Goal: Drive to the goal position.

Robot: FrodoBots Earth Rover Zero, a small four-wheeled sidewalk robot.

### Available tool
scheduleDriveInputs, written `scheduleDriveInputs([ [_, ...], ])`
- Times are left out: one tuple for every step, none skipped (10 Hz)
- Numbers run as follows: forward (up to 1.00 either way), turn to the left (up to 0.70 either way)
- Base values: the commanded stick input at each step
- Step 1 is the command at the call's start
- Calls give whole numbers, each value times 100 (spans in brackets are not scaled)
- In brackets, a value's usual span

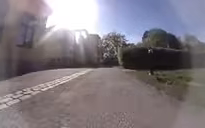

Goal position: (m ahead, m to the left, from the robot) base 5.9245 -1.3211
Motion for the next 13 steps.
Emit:
scheduleDriveInputs([
  [100, 0],
  [100, 0],
  [100, 0],
  [100, 0],
  [100, 0],
  [100, 0],
  [100, 0],
  [100, 0],
  [100, 0],
  [100, 0],
  [100, 0],
  [100, 0],
  [88, 0],
])
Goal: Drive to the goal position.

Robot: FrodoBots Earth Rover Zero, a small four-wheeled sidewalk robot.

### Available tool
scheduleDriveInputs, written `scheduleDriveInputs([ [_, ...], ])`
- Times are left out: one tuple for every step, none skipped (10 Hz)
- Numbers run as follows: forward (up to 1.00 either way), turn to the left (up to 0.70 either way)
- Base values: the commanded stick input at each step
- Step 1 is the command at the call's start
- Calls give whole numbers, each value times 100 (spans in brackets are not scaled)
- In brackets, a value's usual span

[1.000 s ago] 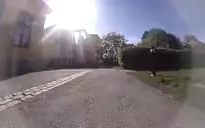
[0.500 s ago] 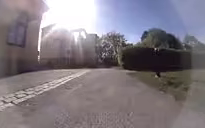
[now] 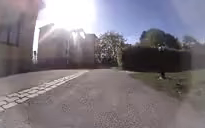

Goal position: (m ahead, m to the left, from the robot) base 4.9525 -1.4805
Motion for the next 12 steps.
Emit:
scheduleDriveInputs([
  [85, 0],
  [85, 0],
  [85, 0],
  [85, 0],
  [85, 0],
  [85, 0],
  [85, 0],
  [85, 0],
  [85, 0],
  [85, 0],
  [85, 0],
  [85, 0],
])
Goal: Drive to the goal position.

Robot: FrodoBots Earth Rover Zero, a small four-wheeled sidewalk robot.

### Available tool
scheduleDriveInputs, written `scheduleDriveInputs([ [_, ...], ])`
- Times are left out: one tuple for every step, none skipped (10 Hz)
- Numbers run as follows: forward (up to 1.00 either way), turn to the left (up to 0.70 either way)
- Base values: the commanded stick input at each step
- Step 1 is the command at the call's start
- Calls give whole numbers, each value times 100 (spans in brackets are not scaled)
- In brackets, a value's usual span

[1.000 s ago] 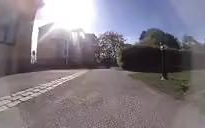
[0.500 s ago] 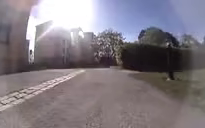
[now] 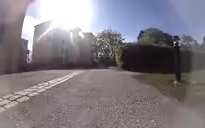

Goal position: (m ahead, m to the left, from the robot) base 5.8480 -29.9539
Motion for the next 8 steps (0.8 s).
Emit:
scheduleDriveInputs([
  [85, 0],
  [85, 0],
  [85, 0],
  [85, 0],
  [85, 0],
  [85, 0],
  [85, 0],
  [85, 0],
])
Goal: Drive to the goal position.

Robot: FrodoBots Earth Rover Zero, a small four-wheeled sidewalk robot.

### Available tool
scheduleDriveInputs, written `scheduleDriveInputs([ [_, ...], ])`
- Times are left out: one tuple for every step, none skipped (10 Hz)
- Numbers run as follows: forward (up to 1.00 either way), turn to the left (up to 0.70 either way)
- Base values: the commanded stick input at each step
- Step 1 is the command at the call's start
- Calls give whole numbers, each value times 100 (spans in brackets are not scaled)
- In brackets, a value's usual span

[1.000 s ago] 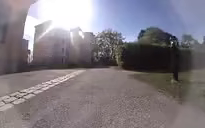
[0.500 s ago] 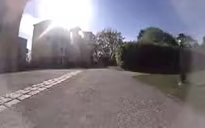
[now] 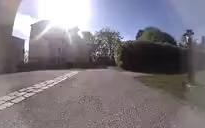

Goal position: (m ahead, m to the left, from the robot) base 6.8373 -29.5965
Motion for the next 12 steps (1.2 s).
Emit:
scheduleDriveInputs([
  [70, 0],
  [70, 0],
  [70, 0],
  [70, 0],
  [70, 0],
  [70, 0],
  [70, 0],
  [70, 0],
  [70, 0],
  [70, 0],
  [70, 0],
  [70, 0],
])
